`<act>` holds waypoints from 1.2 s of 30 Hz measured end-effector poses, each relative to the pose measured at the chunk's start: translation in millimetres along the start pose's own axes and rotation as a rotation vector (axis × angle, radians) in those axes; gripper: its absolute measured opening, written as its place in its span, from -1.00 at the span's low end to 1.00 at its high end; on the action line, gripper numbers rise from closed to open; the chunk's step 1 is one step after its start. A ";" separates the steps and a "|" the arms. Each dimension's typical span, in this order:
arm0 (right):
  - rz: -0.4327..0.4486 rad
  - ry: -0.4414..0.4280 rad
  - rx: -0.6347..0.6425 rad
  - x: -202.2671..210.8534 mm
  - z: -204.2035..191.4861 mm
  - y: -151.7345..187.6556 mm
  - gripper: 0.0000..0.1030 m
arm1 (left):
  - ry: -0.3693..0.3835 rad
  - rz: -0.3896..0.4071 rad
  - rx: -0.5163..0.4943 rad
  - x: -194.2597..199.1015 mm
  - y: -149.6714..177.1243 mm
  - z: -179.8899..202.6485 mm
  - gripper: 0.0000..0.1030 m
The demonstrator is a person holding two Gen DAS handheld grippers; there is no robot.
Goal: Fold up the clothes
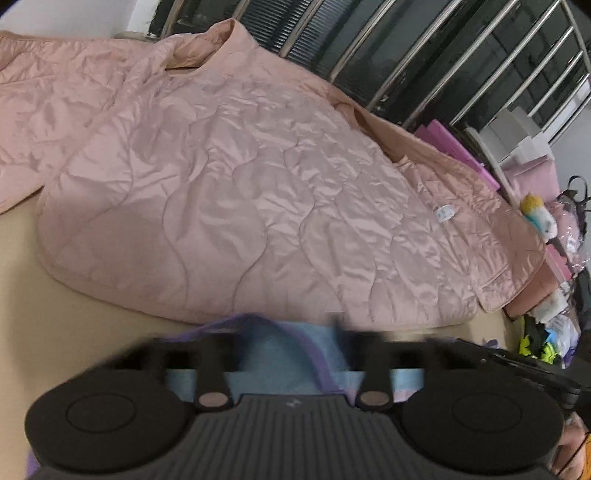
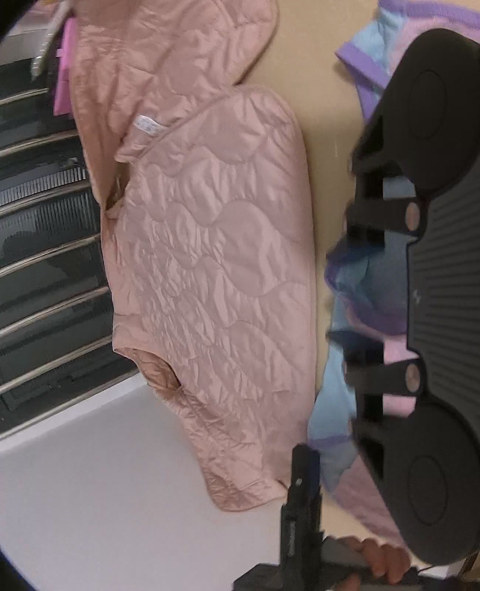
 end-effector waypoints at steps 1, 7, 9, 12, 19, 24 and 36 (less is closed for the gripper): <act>0.002 0.001 -0.004 -0.9 0.2 0.8 -0.91 | 0.009 0.010 0.002 2.2 1.7 0.4 -1.00; 0.066 -0.014 -0.010 8.1 -5.3 -0.7 -0.93 | 0.076 0.077 0.006 20.5 12.2 5.6 -1.00; 0.097 -0.028 -0.006 20.1 -8.3 -1.4 -0.93 | 0.087 0.101 -0.010 30.6 14.0 11.1 -1.00; 0.117 -0.031 0.000 30.4 -10.0 -2.5 -0.93 | 0.104 0.103 -0.003 38.8 12.7 17.8 -1.00; 0.111 -0.039 -0.025 33.2 -2.4 1.7 -0.92 | 0.062 0.015 0.045 11.4 17.2 18.5 0.17; 0.096 -0.058 -0.021 28.2 -5.6 4.5 -0.91 | 0.056 -0.009 0.063 -5.7 17.7 23.1 -0.59; 0.181 -0.036 0.030 56.8 -14.8 22.5 -0.92 | 0.116 0.133 0.060 42.1 64.5 19.4 -0.98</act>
Point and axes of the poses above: each gripper's, at about its wrist camera, not at the fingertips, and x roughly against the way its jaws point, z to its right, y to its underside, the point moved 9 cm from there along -x, roughly the way its jaws point, and after that the axes turned 5 degrees about -z, right-handed, at the moved point
